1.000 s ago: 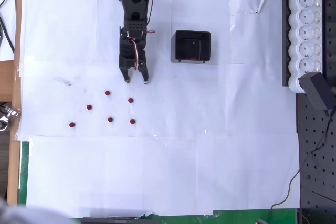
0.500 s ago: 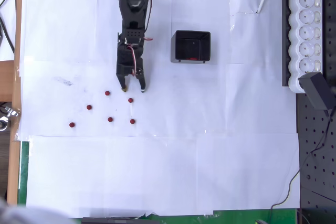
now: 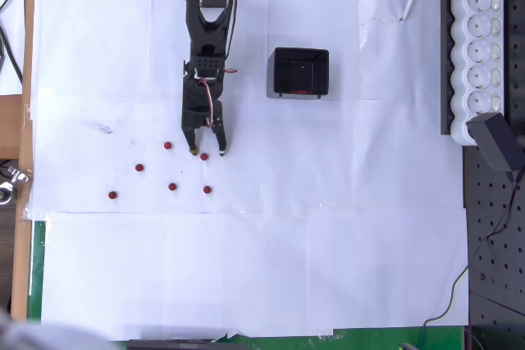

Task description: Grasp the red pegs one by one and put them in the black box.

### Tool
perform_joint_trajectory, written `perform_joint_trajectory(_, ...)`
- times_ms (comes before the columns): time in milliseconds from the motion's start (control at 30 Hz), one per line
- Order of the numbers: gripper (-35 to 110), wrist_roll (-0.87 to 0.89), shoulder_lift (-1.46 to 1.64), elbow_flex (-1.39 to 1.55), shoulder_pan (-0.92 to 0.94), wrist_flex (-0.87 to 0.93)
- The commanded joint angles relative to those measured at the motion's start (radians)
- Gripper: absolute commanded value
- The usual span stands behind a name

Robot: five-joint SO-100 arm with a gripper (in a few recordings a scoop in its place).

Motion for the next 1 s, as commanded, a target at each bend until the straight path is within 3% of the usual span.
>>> perform_joint_trajectory(0, 22, -0.008, 0.035, 0.037, -0.012, -0.009)
perform_joint_trajectory(333, 17, 0.002, 0.061, 0.035, -0.018, -0.041)
perform_joint_trajectory(733, 1, -0.002, 0.057, 0.035, -0.015, -0.031)
perform_joint_trajectory(867, 0, -0.038, 0.032, 0.038, -0.015, 0.041)
perform_joint_trajectory(967, 0, -0.106, -0.048, 0.055, -0.021, 0.198)
